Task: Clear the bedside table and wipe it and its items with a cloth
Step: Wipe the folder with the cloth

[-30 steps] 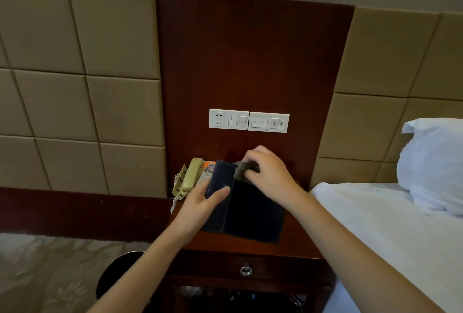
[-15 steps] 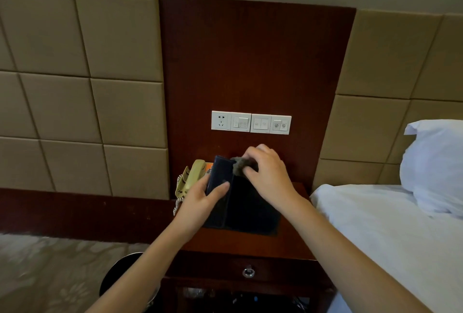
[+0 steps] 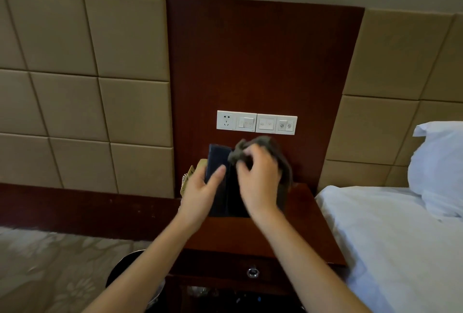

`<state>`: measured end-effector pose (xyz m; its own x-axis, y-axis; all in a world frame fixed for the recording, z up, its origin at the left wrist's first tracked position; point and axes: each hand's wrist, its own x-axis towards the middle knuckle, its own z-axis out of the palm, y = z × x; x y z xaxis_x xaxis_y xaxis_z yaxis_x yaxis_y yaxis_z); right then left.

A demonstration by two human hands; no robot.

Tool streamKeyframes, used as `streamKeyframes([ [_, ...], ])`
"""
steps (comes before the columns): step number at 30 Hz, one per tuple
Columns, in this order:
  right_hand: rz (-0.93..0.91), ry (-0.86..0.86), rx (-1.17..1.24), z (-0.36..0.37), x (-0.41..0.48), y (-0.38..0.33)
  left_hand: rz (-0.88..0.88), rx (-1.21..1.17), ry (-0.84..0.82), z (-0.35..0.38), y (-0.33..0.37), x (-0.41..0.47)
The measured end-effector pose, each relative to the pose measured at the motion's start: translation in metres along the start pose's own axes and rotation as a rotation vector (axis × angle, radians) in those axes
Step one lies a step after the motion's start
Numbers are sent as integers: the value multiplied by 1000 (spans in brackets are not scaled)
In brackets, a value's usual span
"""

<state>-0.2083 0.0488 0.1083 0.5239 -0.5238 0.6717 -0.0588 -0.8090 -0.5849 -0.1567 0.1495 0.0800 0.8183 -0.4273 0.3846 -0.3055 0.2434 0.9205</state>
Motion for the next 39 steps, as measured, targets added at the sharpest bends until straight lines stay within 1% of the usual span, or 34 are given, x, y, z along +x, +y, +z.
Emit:
streamKeyframes([
  [2, 30, -13, -108, -5, 25, -6, -7, -13, -40, 5, -2, -8],
  [4, -7, -54, -194, -6, 31, -6, -11, -27, -38, 7, -3, -11],
  [7, -53, -16, -198, -7, 17, 8, -45, -45, -52, 7, -4, -13],
  [9, -66, -23, -218, -9, 10, 21, -90, -51, -59, 6, -8, -16],
  [14, -189, -187, -234, -9, -9, 34, -232, -120, 76, 8, -13, -14],
  [17, -284, -234, -219, -1, -37, 37, -276, -150, 177, 10, -12, -5],
  [19, -300, -214, -199, 4, -58, 40, -288, -152, 234, 9, -13, 1],
  [23, -249, -119, -192, 10, -76, 49, -274, -112, 289, 11, -21, 5],
  [28, -184, -79, -228, 10, -71, 48, -243, -149, 373, 17, -21, 4],
  [32, -10, -31, -294, -1, -49, 66, -238, -214, 356, 14, -19, -1],
  [34, 74, -64, -318, -7, -36, 74, -222, -233, 367, 13, -18, -3],
  [35, 87, -69, -314, -8, -33, 74, -211, -246, 379, 13, -18, -3],
  [37, 47, -61, -290, -4, -38, 64, -188, -255, 413, 16, -19, -3],
  [39, -49, -52, -272, 6, -52, 48, -176, -247, 455, 21, -20, -2],
])
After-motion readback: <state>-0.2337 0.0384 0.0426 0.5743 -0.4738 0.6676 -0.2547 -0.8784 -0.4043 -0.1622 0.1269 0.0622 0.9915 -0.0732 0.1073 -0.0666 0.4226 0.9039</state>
